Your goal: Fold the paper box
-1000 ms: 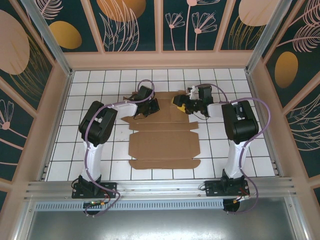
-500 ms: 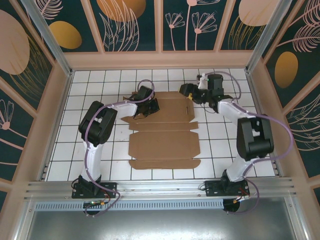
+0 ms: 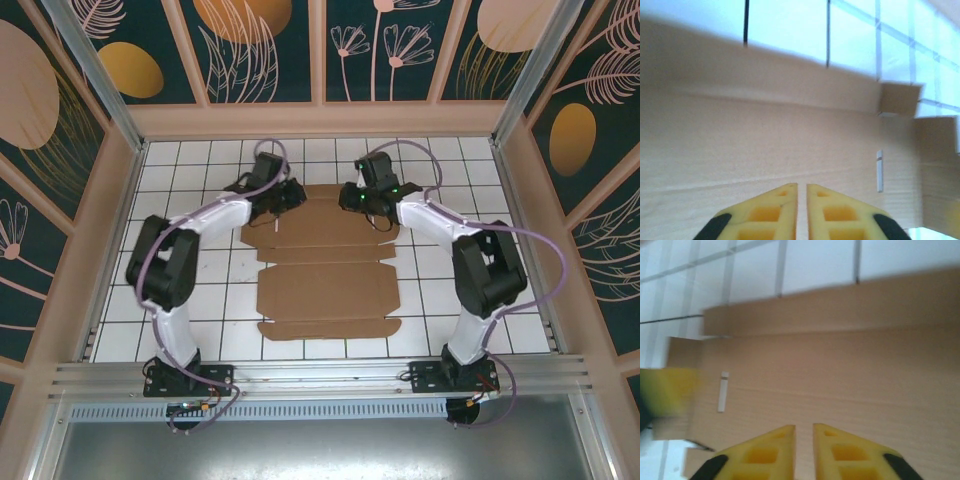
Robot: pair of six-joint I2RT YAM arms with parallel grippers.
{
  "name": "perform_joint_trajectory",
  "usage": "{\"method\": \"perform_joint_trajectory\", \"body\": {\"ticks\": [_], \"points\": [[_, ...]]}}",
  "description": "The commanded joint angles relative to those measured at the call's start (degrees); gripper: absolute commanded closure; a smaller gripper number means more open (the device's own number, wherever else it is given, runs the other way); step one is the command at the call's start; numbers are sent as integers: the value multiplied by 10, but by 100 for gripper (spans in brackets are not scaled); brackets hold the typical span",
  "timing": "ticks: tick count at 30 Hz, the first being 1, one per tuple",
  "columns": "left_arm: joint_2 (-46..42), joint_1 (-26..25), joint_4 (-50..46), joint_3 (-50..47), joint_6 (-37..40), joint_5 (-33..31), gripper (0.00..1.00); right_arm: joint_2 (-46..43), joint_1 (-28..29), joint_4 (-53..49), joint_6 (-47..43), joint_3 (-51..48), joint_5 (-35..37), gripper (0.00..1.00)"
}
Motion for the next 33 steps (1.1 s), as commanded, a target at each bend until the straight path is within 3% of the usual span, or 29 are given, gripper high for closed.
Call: {"method": "perform_joint_trajectory", "body": {"ticks": [1, 4, 7, 9, 11, 15, 20, 25, 29, 33], "points": [[-76, 50, -43, -29, 15, -15, 78, 31, 7, -4, 0, -1, 43, 88], [-104, 90, -91, -52, 48, -66, 50, 65, 18, -12, -17, 11, 61, 88], [-118, 118, -105, -86, 74, -108, 38, 88, 26, -16, -31, 17, 74, 87], [-109, 129, -116, -96, 90, -135, 37, 102, 26, -19, -36, 21, 74, 87], [-88, 140, -116, -100, 106, -120, 36, 108, 26, -13, -39, 14, 70, 86], [-38, 146, -97, -94, 140, -25, 37, 117, 26, 0, -40, 3, 58, 86], [0, 149, -102, -66, 166, -3, 40, 129, 26, 14, -39, -8, 43, 85], [34, 150, -127, -47, 182, -8, 50, 135, 25, 26, -40, -20, 32, 86], [42, 150, -104, -54, 174, 68, 64, 142, 23, 33, -40, -29, 28, 86], [30, 150, -87, -56, 162, 120, 69, 143, 18, 39, -40, -33, 24, 87]]}}
